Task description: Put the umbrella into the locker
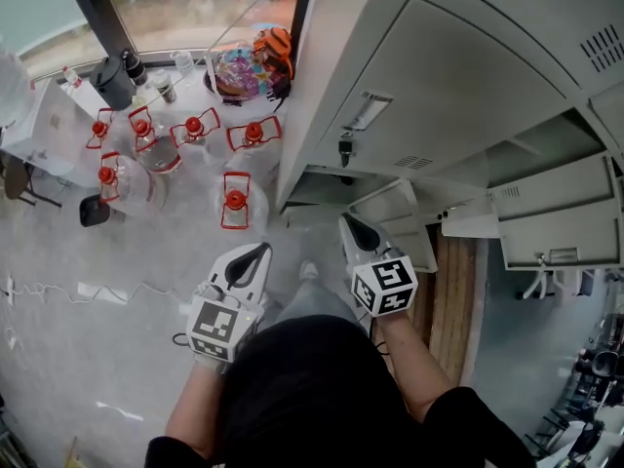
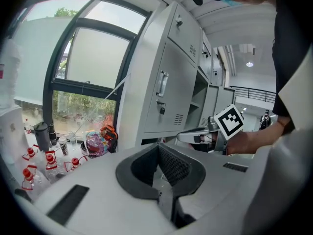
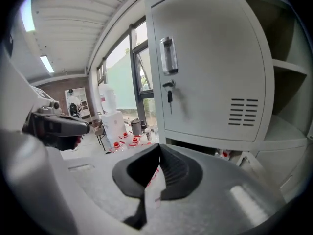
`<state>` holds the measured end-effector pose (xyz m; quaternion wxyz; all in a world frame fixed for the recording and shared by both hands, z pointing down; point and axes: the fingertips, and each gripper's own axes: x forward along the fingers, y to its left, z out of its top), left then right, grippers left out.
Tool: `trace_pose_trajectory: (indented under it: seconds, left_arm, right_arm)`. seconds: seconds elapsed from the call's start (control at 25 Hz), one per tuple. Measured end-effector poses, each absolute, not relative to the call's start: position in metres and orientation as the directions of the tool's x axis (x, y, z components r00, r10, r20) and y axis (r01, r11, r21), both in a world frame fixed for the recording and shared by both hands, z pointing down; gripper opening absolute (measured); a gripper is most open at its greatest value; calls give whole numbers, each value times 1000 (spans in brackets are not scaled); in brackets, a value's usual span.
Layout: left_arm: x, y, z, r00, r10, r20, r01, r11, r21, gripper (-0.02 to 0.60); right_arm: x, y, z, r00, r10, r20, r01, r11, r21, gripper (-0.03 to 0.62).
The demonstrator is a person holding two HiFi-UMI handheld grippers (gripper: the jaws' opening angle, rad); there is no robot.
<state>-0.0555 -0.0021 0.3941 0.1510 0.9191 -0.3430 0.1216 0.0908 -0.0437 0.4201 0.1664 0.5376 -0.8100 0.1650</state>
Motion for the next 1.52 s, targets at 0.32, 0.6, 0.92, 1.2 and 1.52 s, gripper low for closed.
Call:
trace_pose_trajectory:
  seconds: [0.32, 0.6, 0.92, 1.2, 1.52]
  left_arm:
    - [-50, -14, 337, 719, -648, 250, -692, -699, 179, 12]
    - [-40, -15, 286, 719, -674, 170, -694, -679, 239, 12]
    - [-30, -8, 262, 727, -673, 139, -686, -704, 183, 12]
    - [-24, -3, 251, 725, -681, 107, -688, -706, 167, 12]
    - [-8, 1, 253, 737, -660, 145, -675, -710, 201, 12]
  right_arm:
    - [87, -44, 340, -484, -801, 353, -869, 488, -86, -2]
    - [84, -41, 290, -562, -781, 274, -821, 567, -66, -2]
    - [88, -34, 263, -607, -764, 220, -792, 605, -86, -3]
    - [89, -28, 258, -637, -742, 209, -769, 633, -94, -3]
    - [92, -24, 260, -649, -737, 192, -760, 642, -106, -3]
